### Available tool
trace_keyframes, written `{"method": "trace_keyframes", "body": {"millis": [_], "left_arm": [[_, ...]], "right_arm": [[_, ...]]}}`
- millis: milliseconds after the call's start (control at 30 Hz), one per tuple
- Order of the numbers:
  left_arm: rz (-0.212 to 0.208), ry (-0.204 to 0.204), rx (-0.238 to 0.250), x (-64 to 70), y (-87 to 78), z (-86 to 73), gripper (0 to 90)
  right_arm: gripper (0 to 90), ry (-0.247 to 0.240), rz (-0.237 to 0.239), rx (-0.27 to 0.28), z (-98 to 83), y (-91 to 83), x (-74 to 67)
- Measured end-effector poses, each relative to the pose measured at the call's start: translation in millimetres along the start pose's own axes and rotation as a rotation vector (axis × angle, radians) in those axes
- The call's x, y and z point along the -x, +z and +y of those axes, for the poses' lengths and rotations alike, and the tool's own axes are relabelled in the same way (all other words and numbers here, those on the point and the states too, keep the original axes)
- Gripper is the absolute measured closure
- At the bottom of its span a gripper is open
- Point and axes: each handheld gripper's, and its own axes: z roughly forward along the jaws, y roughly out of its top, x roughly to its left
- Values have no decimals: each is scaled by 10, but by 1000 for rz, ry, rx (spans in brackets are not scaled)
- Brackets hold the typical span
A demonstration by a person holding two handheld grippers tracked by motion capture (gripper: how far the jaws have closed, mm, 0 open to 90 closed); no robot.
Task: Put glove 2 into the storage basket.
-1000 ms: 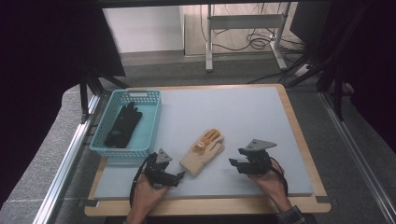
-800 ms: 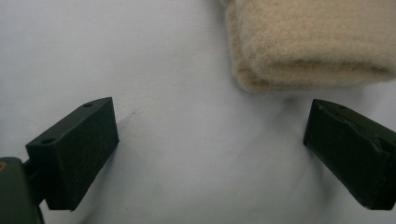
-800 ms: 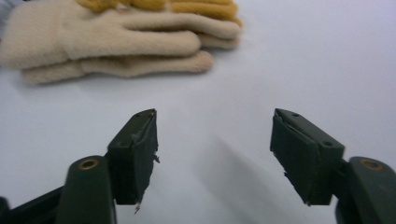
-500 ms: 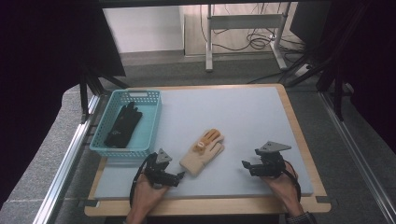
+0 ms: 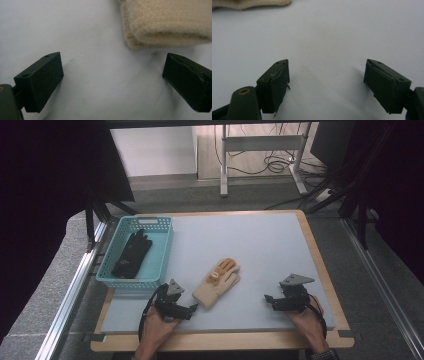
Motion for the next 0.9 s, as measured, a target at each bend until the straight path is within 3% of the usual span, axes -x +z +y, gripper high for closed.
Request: {"method": "trace_keyframes", "body": {"millis": [567,900], "left_arm": [[-10,7,-4,-20,-21,3,52],[-56,3,4,13,-115,143,58]], "right_arm": [[190,1,-3,6,-19,1,7],[190,4,-3,7,-20,1,8]]}}
